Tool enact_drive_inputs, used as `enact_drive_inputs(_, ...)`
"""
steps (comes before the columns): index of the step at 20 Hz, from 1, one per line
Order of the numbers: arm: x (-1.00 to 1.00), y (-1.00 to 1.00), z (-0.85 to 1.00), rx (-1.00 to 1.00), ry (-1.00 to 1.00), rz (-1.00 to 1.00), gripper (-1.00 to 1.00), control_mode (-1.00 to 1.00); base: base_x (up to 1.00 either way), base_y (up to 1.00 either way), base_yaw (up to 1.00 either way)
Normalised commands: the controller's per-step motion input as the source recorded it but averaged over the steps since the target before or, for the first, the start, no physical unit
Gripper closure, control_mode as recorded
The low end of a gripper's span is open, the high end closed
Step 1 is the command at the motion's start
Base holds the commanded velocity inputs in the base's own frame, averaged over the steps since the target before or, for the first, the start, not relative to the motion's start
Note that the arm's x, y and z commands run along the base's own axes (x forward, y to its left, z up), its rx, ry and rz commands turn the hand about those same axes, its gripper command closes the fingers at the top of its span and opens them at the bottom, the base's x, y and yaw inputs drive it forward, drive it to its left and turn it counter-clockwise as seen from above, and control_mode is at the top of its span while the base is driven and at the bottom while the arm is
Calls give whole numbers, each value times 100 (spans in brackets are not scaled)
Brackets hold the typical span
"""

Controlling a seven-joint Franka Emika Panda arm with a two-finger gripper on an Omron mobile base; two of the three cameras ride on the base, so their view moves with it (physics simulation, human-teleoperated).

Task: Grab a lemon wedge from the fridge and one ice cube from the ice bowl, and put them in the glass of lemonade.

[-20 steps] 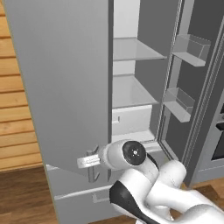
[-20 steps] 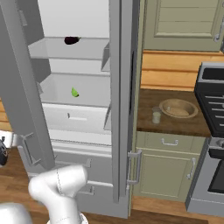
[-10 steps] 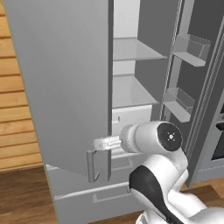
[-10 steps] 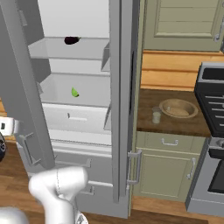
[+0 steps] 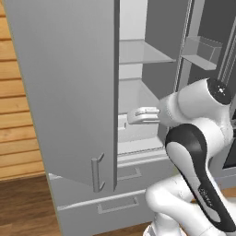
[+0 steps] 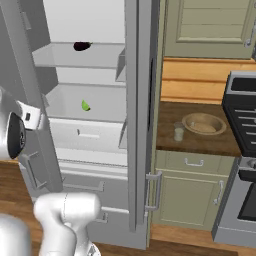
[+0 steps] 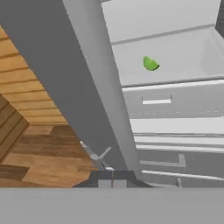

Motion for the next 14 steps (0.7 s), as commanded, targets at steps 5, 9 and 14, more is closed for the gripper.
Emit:
enact_drive_inputs(5, 42, -79, 9, 19, 12, -12, 100, -100, 0, 0, 0)
enact_drive_inputs(9, 69, -12, 0, 4, 21, -11, 100, -100, 0, 0, 0)
enact_drive_inputs(14, 88, 0, -2, 1, 20, -5, 100, -100, 0, 0, 0)
